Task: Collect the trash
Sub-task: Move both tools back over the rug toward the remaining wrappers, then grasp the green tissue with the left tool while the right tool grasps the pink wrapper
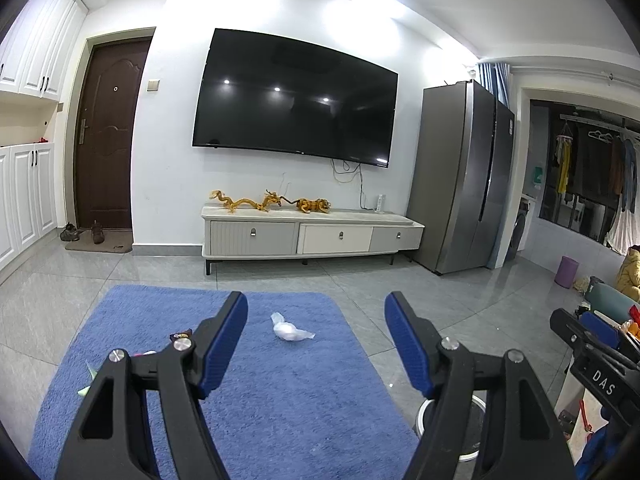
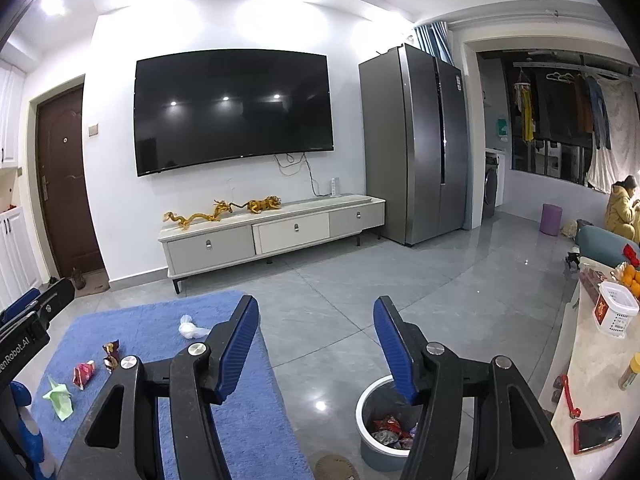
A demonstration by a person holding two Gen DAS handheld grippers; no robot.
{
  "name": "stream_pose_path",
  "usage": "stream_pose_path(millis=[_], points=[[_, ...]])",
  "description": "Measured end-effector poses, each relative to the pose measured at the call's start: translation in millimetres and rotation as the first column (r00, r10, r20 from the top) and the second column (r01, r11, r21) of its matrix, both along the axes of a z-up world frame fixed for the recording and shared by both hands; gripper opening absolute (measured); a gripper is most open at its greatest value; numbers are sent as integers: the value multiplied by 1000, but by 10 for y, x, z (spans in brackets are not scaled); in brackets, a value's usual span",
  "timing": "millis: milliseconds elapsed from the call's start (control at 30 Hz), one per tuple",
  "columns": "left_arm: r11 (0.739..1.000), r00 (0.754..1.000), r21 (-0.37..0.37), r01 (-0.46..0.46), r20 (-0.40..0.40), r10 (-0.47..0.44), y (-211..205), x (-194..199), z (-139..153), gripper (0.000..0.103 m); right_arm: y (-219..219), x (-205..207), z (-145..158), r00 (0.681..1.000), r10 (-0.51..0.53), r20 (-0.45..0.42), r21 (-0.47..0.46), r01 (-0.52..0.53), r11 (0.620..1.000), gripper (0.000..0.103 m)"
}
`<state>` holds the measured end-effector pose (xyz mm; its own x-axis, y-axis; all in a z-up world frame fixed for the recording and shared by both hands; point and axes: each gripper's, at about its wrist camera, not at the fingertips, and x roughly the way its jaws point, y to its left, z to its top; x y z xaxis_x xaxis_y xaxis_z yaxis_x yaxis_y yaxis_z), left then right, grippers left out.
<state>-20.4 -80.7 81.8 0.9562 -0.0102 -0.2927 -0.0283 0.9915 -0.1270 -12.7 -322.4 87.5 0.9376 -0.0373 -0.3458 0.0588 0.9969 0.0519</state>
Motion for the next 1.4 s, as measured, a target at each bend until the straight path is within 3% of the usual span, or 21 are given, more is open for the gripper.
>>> stream_pose_path(millis=[400,633,800,967,1100,1200,1400], points=[[999,1000,-31,-31,-6,31,196,95,-107,74,359,195,-137,998,50,-47,-41,-52,998,59],[994,995,-67,-82,-55,79,584,278,-392,74,791,492,-363,985,112,-128,-91,-124,988,60],[987,985,-53,-148,-93,143,980,367,-664,75,1185,695,-609,964,186,-190,-104,-208,973,60],[970,962,-14,-243,-134,239,1521,315,-1027,75,1711,915,-838,921,299,-250,-99,-331,938,60],[940,924,-7,-342,-185,335,2032,245,-1338,84,2108,1061,-998,877,386,-286,-71,-421,904,60],[917,889,-25,-399,-254,380,2381,276,-1560,84,2388,1147,-1105,839,450,-307,-42,-484,874,60],[912,850,-65,-406,-394,350,2715,417,-2057,84,2854,1285,-1260,758,559,-336,15,-590,808,60]])
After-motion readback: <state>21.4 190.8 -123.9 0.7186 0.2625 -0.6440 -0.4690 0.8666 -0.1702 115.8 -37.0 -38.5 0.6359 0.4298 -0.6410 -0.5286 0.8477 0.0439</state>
